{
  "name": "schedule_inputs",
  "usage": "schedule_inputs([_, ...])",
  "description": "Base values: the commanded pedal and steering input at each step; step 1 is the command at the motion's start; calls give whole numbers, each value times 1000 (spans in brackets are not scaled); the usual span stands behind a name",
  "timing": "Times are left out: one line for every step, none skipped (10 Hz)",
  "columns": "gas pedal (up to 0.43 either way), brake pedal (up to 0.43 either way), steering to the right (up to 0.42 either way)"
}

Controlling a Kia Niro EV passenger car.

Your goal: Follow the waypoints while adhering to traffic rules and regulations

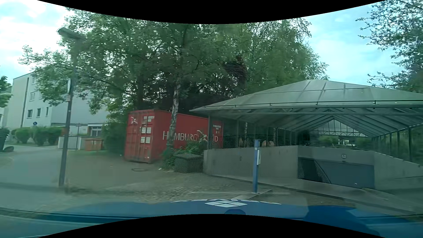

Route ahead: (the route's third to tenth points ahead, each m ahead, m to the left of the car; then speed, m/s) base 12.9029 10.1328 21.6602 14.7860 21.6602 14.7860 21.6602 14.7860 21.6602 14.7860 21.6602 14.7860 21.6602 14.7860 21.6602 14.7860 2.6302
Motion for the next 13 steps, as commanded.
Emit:
schedule_inputs([0,0,584])
schedule_inputs([0,0,574])
schedule_inputs([0,0,565])
schedule_inputs([0,98,556])
schedule_inputs([0,122,551])
schedule_inputs([0,140,545])
schedule_inputs([0,165,514])
schedule_inputs([0,183,471])
schedule_inputs([0,207,441])
schedule_inputs([0,250,411])
schedule_inputs([0,262,369])
schedule_inputs([0,262,320])
schedule_inputs([0,250,236])
